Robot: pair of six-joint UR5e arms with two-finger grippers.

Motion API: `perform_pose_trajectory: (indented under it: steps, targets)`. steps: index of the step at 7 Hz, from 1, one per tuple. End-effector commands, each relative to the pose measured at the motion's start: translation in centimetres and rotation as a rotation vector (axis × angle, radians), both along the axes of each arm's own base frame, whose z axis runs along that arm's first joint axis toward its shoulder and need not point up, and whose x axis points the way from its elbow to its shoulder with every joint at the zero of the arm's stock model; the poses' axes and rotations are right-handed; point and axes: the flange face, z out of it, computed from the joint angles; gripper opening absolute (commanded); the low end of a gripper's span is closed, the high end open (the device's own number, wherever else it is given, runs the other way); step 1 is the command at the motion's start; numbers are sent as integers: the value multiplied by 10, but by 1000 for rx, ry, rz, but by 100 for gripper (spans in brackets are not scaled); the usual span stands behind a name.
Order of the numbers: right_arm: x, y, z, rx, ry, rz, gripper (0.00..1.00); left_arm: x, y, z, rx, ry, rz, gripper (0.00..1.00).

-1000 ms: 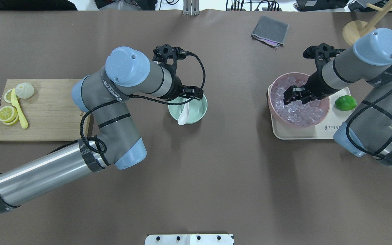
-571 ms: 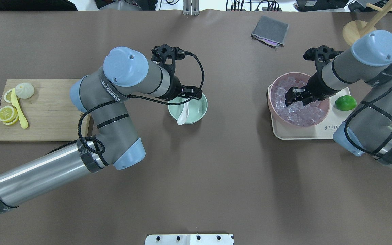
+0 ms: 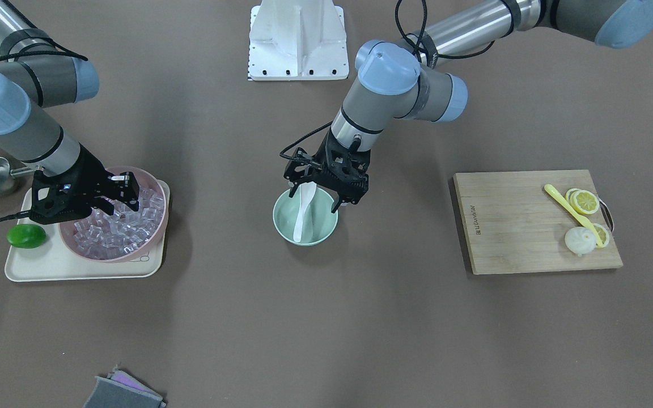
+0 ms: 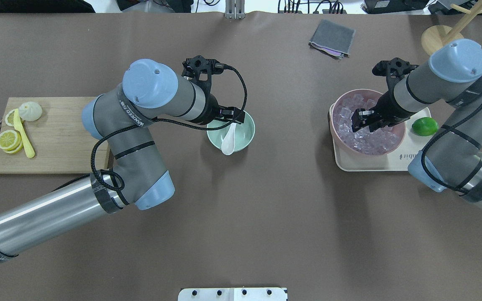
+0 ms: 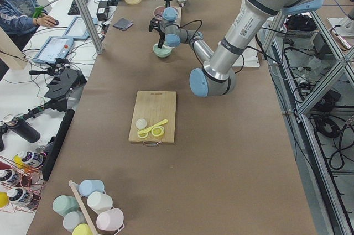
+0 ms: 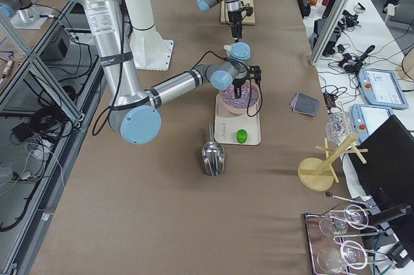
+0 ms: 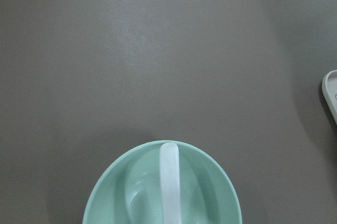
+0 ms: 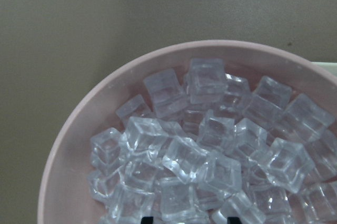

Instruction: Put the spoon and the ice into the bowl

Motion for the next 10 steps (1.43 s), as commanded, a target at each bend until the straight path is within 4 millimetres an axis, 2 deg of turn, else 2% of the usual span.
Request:
perform_pose_trajectory:
  steps: [1, 4, 7, 8, 9, 10]
  targets:
    - [-3, 1, -1, -1, -2, -6, 56, -3, 1, 3, 0, 0, -1, 93]
    - [-2, 3, 3, -9, 0, -7, 48, -5, -1, 3, 0, 0, -5, 93]
    - [-5, 4, 4, -10, 1, -12, 45, -8, -5, 3, 0, 0, -11, 93]
    - [-6, 5, 5, -12, 3, -13, 36, -9, -5, 3, -2, 0, -13, 92]
    - [-5, 5, 5, -12, 2, -14, 21, -9, -5, 3, -1, 2, -13, 92]
    - [-5, 5, 4, -12, 1, -15, 0, -11, -7, 3, -2, 0, -17, 93]
